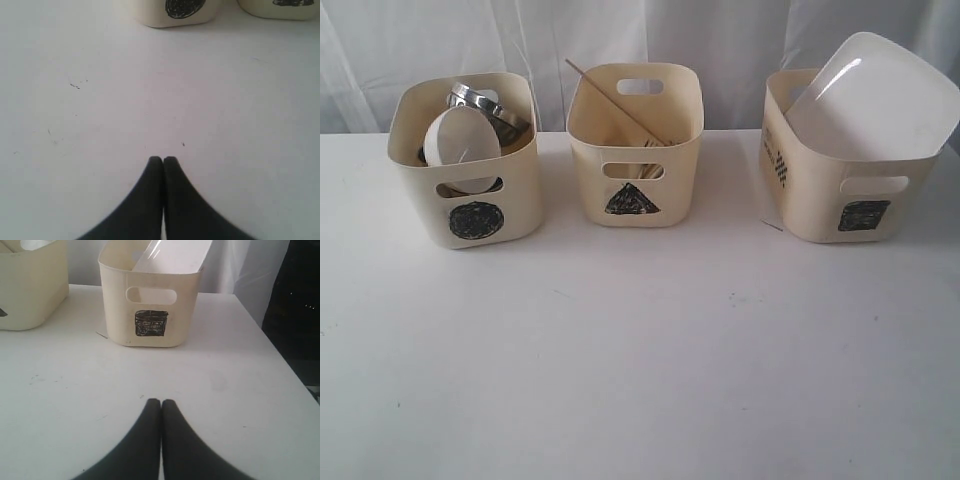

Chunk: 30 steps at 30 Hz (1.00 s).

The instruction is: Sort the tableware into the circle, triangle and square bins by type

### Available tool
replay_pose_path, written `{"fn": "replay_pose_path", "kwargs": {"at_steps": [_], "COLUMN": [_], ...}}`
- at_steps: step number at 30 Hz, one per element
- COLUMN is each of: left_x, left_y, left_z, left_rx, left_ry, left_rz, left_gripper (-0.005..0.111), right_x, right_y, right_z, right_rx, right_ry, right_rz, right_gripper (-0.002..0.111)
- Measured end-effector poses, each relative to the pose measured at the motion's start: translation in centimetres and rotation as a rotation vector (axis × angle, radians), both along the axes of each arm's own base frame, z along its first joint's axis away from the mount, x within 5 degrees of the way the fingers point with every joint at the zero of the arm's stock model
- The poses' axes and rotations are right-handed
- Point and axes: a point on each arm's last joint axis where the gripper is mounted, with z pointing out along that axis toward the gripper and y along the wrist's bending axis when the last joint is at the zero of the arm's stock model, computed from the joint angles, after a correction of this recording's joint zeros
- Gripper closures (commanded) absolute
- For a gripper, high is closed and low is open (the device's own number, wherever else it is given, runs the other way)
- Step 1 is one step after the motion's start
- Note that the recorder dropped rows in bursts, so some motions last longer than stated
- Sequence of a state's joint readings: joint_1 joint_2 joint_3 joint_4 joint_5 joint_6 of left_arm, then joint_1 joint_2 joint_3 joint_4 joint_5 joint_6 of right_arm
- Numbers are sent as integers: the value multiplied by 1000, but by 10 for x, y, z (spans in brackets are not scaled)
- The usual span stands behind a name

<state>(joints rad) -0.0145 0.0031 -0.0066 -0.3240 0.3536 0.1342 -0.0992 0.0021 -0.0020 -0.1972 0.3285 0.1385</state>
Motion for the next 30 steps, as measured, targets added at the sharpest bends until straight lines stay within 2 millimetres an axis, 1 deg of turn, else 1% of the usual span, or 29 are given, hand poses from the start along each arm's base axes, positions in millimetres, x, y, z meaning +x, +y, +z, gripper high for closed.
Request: {"fn": "replay_pose_path", "kwargs": {"at_steps": [30], "left_x": [0], "left_y": [0], "left_z": [0], "left_rx": [0], "left_ry": [0], "left_rz": [0], "left_gripper": [107], "right_x": [0], "right_y": [0], "right_z": [0], "right_rx": [11], "right_ry": [-1], "right_rz": [1], "right_gripper": [108]}}
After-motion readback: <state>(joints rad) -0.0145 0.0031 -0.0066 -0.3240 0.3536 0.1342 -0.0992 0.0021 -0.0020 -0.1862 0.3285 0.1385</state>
